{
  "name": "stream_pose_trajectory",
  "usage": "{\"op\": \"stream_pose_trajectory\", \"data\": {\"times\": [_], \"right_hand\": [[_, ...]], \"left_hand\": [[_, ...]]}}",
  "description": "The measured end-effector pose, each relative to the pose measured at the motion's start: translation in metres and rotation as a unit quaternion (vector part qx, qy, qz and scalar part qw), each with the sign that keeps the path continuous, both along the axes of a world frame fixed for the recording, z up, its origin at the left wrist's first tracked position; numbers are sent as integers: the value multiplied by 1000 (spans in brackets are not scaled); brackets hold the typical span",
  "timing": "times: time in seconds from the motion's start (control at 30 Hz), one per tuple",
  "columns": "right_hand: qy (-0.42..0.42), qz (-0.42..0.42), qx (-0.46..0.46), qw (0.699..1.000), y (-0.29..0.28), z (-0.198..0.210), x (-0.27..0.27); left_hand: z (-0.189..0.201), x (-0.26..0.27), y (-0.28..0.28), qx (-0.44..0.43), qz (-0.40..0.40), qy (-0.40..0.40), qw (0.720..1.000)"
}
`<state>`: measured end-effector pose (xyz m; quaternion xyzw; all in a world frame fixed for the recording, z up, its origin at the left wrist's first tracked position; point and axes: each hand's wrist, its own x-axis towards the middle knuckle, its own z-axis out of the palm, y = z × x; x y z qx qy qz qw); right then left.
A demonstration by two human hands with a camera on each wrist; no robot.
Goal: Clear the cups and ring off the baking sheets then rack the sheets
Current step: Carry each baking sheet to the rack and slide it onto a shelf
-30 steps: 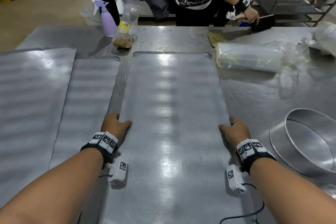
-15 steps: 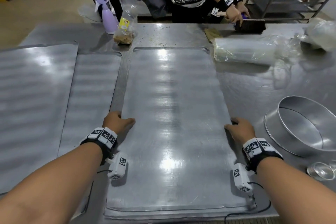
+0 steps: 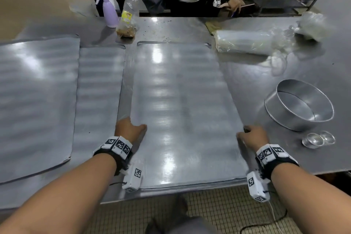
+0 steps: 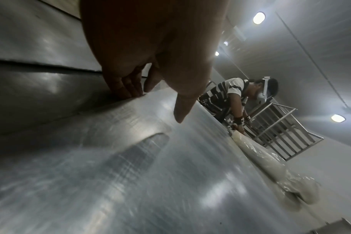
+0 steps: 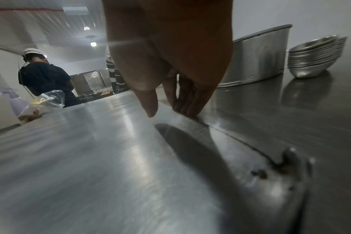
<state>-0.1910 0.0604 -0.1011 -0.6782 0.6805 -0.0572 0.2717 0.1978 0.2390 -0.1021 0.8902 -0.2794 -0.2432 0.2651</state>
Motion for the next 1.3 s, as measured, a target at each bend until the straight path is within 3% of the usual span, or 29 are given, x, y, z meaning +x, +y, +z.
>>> {"op": "stream_pose_trajectory", "data": {"times": [0.13,0.23,0.37,0.5,0.77,1.03,1.17,1.3], "right_hand": [[-26,52,23,998,22,12,2],[-3,137,-20,990,53,9,9],[41,303,7,952,94,7,10],[45,385,-13,922,108,2,-3],[-11,406,-45,913,122,-10,-33],[-9,400,-13,916,125,-2,-52],[-43,354,22,934,113,5,-63],[3,221,-65,973,85,-3,-80]], "left_hand": [[2,-8,9,55,-86,-32,994],[6,-36,30,73,-166,-82,980],[13,-74,60,88,-337,-96,932],[10,-111,84,113,-393,-59,911],[-16,-160,114,13,-257,-63,964],[-7,-188,128,34,-219,-52,974],[7,-187,133,55,-179,-1,982],[5,-165,143,69,-53,-83,993]]}}
